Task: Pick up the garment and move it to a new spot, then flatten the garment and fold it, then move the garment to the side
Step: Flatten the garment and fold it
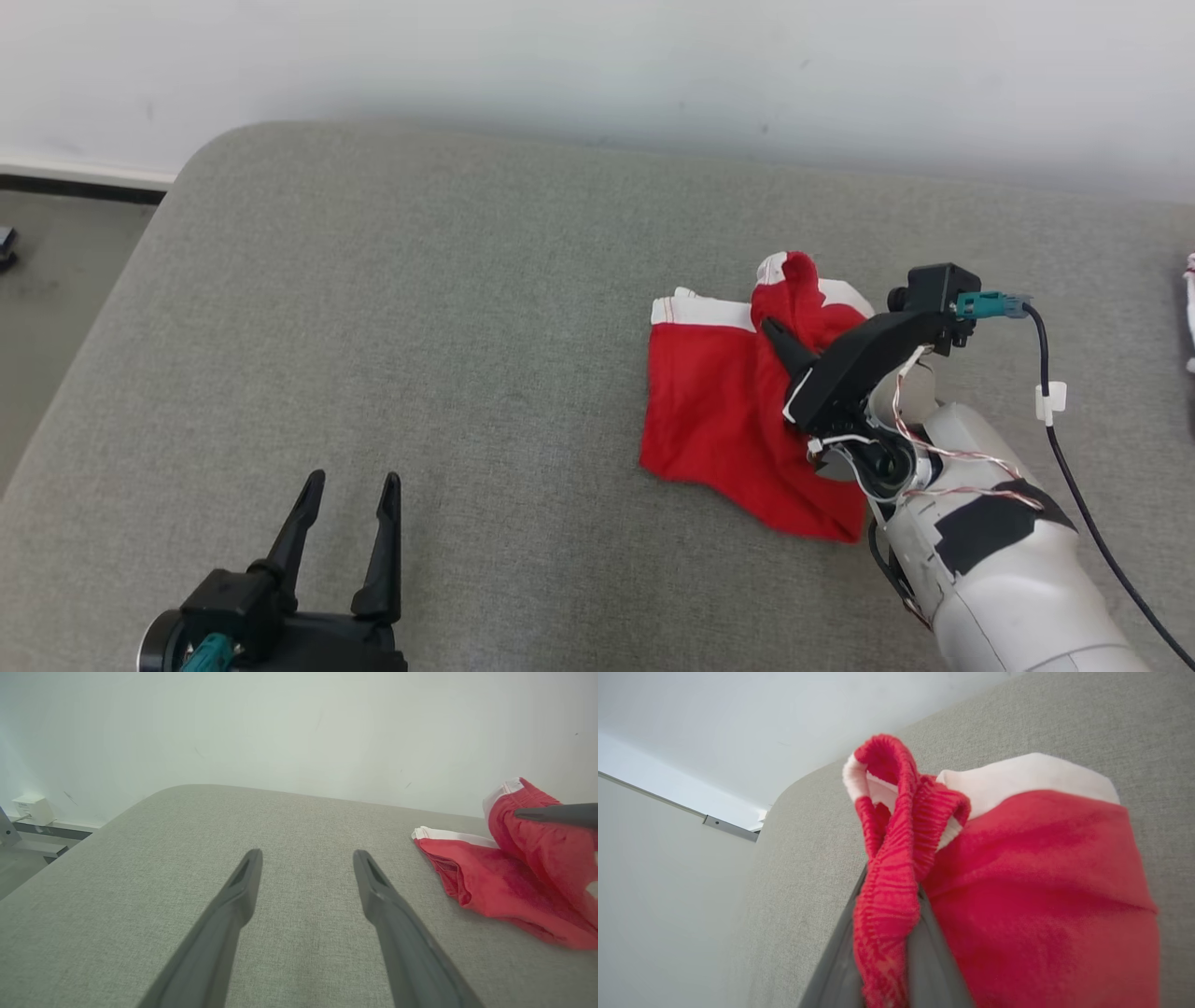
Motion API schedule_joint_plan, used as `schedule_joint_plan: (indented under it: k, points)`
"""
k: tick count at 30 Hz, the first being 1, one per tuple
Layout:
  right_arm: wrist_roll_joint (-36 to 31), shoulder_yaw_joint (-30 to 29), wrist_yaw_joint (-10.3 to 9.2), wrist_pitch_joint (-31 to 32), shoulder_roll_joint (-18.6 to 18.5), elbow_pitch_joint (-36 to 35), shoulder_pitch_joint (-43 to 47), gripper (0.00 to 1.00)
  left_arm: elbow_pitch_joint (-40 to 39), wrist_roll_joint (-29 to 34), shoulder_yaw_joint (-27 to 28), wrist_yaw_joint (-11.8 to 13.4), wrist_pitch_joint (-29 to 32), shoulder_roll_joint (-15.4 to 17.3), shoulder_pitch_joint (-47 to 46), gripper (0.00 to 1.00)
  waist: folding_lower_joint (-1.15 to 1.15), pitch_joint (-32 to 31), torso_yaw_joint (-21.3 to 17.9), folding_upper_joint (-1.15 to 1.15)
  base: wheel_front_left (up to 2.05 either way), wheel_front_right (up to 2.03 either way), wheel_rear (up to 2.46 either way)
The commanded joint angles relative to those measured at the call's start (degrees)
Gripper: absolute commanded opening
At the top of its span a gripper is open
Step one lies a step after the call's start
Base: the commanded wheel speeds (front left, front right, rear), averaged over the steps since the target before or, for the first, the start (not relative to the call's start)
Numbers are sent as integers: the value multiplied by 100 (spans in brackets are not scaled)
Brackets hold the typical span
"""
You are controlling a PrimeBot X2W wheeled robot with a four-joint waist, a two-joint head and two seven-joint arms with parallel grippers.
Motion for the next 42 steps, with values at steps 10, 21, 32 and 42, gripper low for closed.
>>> schedule_joint_plan:
  k: [10, 21, 32, 42]
  points:
    - [548, 680, -15, -391, 43, 481, -335, 4, 144, -72, -105, 2, -10, -23, -261, 100, 0, 253, 88, 0, 0, 0, 0]
    - [95, 1685, -15, -1480, -148, 104, -267, 100, 160, 42, 29, 10, -11, -24, -120, 100, 0, -7, -261, 0, 0, 0, 0]
    - [-537, 1790, -15, -2814, -1092, -951, 541, 100, -10, 200, 410, 57, -11, 67, 175, 100, 0, -349, -806, 0, 0, 0, 0]
    - [-1778, 554, -15, -2921, -1364, -2701, 2079, 100, -241, 281, 655, 147, -11, 86, 430, 100, 0, -552, -1143, 0, 0, 0, 0]
